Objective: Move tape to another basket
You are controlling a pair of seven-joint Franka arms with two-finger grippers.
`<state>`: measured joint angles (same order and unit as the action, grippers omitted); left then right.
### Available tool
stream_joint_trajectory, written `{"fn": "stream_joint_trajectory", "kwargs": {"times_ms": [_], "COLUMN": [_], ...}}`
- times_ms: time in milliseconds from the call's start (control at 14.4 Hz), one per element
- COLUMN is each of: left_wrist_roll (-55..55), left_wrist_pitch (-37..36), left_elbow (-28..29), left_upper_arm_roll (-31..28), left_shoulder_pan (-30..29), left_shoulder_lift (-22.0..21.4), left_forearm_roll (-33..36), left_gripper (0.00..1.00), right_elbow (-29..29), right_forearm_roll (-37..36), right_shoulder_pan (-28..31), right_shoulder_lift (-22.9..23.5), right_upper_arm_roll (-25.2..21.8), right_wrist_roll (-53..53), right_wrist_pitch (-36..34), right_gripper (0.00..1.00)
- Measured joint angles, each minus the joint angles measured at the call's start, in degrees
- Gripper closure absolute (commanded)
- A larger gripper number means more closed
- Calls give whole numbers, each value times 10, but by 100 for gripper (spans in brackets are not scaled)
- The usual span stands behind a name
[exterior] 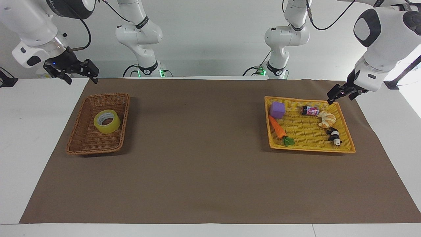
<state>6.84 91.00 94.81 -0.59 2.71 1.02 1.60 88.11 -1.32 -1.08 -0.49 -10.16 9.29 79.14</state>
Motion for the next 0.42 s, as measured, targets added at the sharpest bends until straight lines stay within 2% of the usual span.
{"fn": "stream_joint_trajectory", "kwargs": {"times_ms": [418], "left_wrist_roll": [0], "left_wrist_pitch": [0], "left_elbow": [0], "left_upper_arm_roll": [0], "left_shoulder_pan": [0], "left_shoulder_lift": [0], "left_forearm_roll": [0], "left_gripper": [0], "right_elbow": [6], "right_forearm_roll": [0], "right_shoulder_pan": [0], "right_shoulder_lift": [3], "right_upper_arm_roll": [-5], "right_wrist_roll": [0], "right_wrist_pitch": [0], "right_gripper": [0]}}
